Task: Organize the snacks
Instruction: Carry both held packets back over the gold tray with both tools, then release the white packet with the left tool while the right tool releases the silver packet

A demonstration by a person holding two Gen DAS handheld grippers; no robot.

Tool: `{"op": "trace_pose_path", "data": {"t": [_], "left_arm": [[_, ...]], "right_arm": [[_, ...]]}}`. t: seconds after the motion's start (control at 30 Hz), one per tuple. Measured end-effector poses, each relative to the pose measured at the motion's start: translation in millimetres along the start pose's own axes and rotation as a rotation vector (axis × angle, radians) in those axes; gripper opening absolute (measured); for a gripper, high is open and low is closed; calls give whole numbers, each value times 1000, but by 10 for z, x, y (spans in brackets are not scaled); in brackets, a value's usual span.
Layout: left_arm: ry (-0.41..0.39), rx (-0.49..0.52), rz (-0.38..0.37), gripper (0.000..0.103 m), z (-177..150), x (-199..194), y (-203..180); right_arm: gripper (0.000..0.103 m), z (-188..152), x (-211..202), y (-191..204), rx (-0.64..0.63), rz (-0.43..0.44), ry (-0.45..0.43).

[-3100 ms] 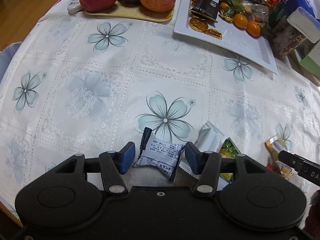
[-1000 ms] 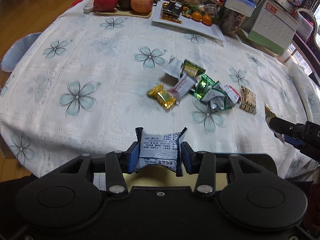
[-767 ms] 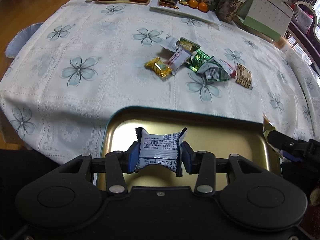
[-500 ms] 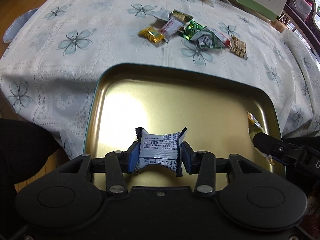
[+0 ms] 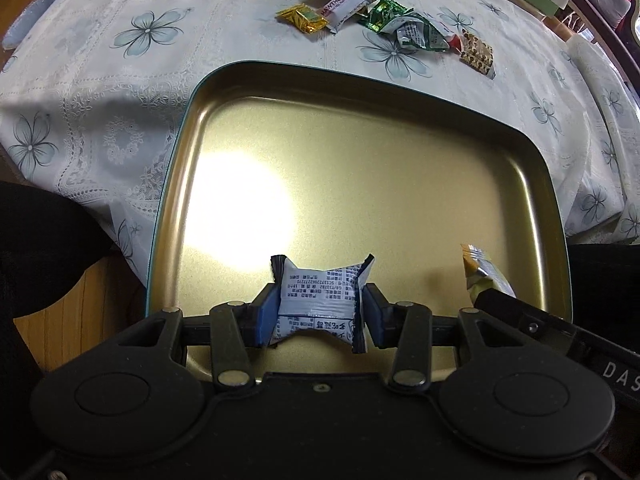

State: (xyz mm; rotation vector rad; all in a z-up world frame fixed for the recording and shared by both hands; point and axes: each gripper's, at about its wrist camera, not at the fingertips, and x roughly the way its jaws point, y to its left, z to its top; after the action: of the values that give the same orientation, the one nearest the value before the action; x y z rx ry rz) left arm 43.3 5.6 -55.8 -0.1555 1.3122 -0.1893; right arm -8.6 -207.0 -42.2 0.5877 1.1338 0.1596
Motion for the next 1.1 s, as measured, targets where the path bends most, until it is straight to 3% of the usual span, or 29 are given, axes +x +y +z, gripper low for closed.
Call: {"op": "trace_pose_path", "data": {"t": [0.6,1.1], "left_arm": [[-2,42,21,52,20,-8,-44],[-25,49,13,52,15,-65,-47]], "right_arm": [[42,-12,33,0,4,-26,58],[47,-19,-10,13,4,-2,32]]}}
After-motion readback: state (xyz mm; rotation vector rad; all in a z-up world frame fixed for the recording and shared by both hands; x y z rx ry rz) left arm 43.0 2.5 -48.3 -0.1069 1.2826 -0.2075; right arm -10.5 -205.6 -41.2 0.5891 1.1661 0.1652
